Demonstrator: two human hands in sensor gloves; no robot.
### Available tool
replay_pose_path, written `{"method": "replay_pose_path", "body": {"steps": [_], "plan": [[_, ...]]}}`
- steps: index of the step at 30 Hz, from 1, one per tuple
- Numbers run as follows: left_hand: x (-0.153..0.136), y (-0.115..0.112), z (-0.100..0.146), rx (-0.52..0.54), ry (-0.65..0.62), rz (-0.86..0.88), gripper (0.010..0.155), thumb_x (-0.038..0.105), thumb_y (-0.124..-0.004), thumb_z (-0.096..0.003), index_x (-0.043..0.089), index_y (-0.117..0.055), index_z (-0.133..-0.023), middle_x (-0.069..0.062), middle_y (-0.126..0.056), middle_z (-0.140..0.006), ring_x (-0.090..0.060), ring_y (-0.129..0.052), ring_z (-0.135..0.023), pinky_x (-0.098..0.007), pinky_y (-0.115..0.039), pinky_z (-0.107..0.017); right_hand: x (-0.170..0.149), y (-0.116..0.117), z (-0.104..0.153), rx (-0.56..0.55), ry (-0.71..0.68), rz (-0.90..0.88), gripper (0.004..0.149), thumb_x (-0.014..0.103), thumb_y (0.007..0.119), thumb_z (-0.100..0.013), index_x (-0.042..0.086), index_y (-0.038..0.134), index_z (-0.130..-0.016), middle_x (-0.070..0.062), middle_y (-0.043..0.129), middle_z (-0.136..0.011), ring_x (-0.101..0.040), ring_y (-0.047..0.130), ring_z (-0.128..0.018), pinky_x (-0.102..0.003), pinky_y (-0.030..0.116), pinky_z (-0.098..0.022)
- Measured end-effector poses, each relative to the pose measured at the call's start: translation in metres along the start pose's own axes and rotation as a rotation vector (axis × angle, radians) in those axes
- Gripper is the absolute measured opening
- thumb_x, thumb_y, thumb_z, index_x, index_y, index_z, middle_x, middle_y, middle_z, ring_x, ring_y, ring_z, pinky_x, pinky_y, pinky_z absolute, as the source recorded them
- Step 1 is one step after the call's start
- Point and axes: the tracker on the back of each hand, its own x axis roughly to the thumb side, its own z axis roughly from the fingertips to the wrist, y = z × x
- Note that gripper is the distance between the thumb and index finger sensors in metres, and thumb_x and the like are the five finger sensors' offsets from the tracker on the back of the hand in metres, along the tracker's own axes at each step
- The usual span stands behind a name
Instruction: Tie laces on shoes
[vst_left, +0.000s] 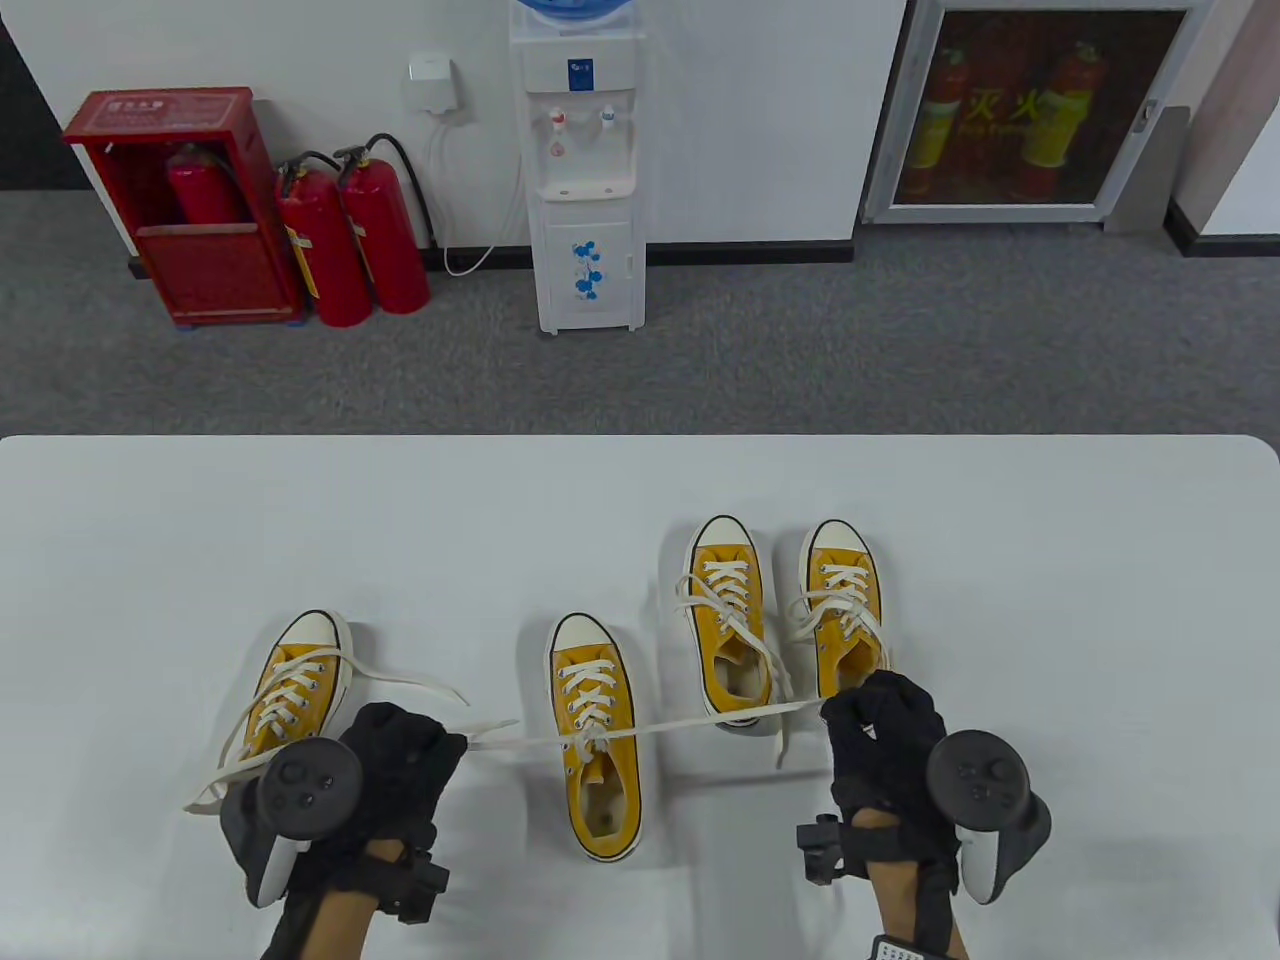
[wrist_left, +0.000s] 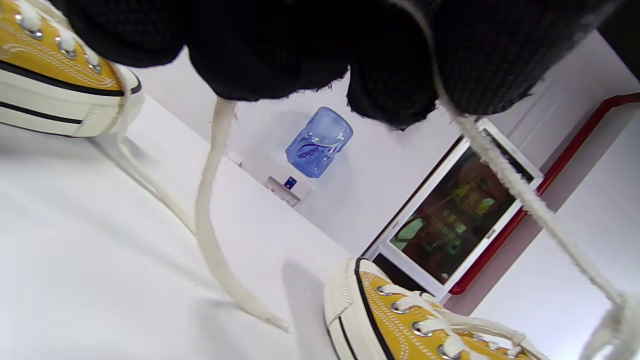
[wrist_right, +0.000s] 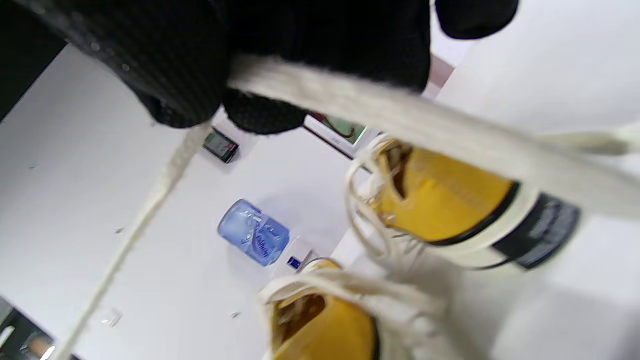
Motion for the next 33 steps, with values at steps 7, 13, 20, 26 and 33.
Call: {"method": "replay_pose_path", "body": {"steps": [7, 13, 20, 26, 33], "plan": [[-0.013, 0.001, -0.002, 0.011, 0.087, -0.042, 0.038, 0.054, -0.085, -0.0438, 0.026, -0.094, -0.068, -0.008, -0.089, -0.077, -0.026, -0.096, -0.045, -0.055, -0.080, -0.046, -0.020, -0.007, -0.007, -0.031, 0.095, 0.066, 0.042, 0.042, 0.084, -0.044, 0.012, 0.089, -0.073, -0.010, 0.063, -0.099, -0.036, 0.072, -0.085, -0.063, 0.049, -0.068], [-0.025, 0.002, -0.003, -0.020, 0.168, -0.070, 0.037, 0.053, -0.085, -0.0440, 0.026, -0.095, -0.068, -0.008, -0.089, -0.078, -0.027, -0.097, -0.046, -0.055, -0.080, -0.047, -0.033, -0.008, -0.012, -0.040, 0.164, 0.119, 0.042, 0.042, 0.084, -0.044, 0.012, 0.089, -0.073, -0.010, 0.062, -0.100, -0.036, 0.071, -0.085, -0.062, 0.049, -0.068], [-0.036, -0.003, -0.006, -0.060, 0.229, -0.070, 0.037, 0.053, -0.085, -0.0441, 0.026, -0.095, -0.068, -0.008, -0.090, -0.077, -0.027, -0.097, -0.046, -0.055, -0.080, -0.046, -0.044, -0.008, -0.015, -0.038, 0.210, 0.157, 0.042, 0.040, 0.084, -0.043, 0.012, 0.089, -0.074, -0.010, 0.062, -0.101, -0.036, 0.072, -0.085, -0.062, 0.050, -0.068], [-0.035, -0.004, -0.006, -0.066, 0.220, -0.073, 0.038, 0.053, -0.084, -0.0444, 0.025, -0.094, -0.068, -0.009, -0.090, -0.078, -0.028, -0.098, -0.047, -0.056, -0.080, -0.047, -0.042, -0.006, -0.015, -0.037, 0.192, 0.171, 0.043, 0.041, 0.084, -0.044, 0.013, 0.088, -0.076, -0.010, 0.061, -0.102, -0.036, 0.071, -0.086, -0.063, 0.049, -0.068], [-0.030, -0.002, -0.005, -0.043, 0.195, -0.055, 0.038, 0.053, -0.084, -0.0446, 0.026, -0.094, -0.069, -0.009, -0.091, -0.078, -0.028, -0.098, -0.047, -0.056, -0.080, -0.047, -0.025, -0.001, -0.009, -0.041, 0.089, 0.223, 0.052, 0.042, 0.082, -0.044, 0.014, 0.081, -0.088, -0.011, 0.055, -0.106, -0.039, 0.065, -0.094, -0.066, 0.043, -0.070]]}}
